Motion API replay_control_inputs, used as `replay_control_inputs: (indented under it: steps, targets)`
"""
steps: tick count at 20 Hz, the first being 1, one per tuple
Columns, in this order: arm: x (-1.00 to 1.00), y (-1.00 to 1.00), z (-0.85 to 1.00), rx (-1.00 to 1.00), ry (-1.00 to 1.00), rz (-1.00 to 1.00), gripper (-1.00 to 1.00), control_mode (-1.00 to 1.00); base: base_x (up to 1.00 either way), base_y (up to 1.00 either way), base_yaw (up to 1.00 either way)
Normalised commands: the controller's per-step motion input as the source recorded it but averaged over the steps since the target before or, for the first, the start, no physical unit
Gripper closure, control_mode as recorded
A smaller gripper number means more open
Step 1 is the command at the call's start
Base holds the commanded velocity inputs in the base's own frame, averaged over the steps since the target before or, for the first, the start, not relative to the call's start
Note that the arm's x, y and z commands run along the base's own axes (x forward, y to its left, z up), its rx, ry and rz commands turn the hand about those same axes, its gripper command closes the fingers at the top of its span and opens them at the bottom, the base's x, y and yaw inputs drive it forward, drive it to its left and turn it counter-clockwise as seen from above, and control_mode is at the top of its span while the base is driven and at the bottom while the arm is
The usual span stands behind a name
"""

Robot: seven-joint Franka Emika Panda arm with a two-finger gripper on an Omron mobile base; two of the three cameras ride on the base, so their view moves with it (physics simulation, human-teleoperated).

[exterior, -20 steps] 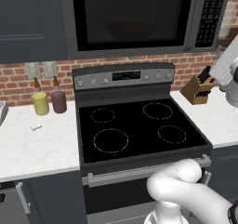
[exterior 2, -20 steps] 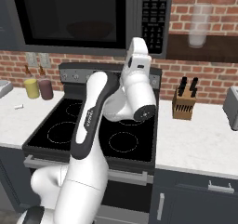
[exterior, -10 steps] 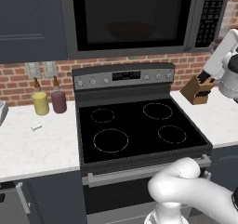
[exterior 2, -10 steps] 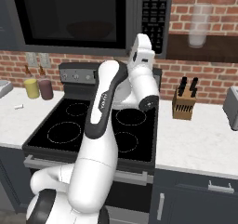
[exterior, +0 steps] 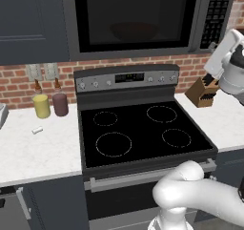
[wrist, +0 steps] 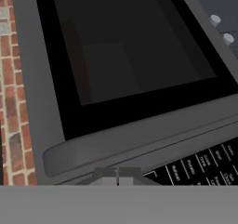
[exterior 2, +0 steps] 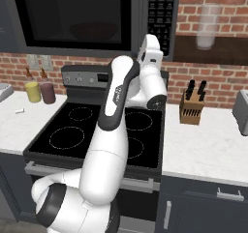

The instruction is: Pick the mushroom from the sink and place it in the bowl. Then pick the bowl and place it in the microwave. Then close the microwave door and press the start button.

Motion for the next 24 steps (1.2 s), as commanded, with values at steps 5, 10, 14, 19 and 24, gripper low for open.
replay_control_inputs:
  steps: [5, 10, 14, 19, 24]
  targets:
    - [0.07, -0.17, -0.01, 0.01, 0.00, 0.00, 1.00, -1.00, 0.00, 0.00, 0.00]
    - [0.30, -0.06, 0.00, 0.00, 0.03, 0.00, 1.00, -1.00, 0.00, 0.00, 0.00]
    - [0.42, 0.00, -0.09, 0.00, 0.04, 0.00, 1.00, -1.00, 0.00, 0.00, 0.00]
    - [0.27, 0.00, -0.14, 0.00, 0.04, 0.00, 1.00, -1.00, 0.00, 0.00, 0.00]
    - [0.19, 0.00, -0.11, 0.00, 0.04, 0.00, 1.00, -1.00, 0.00, 0.00, 0.00]
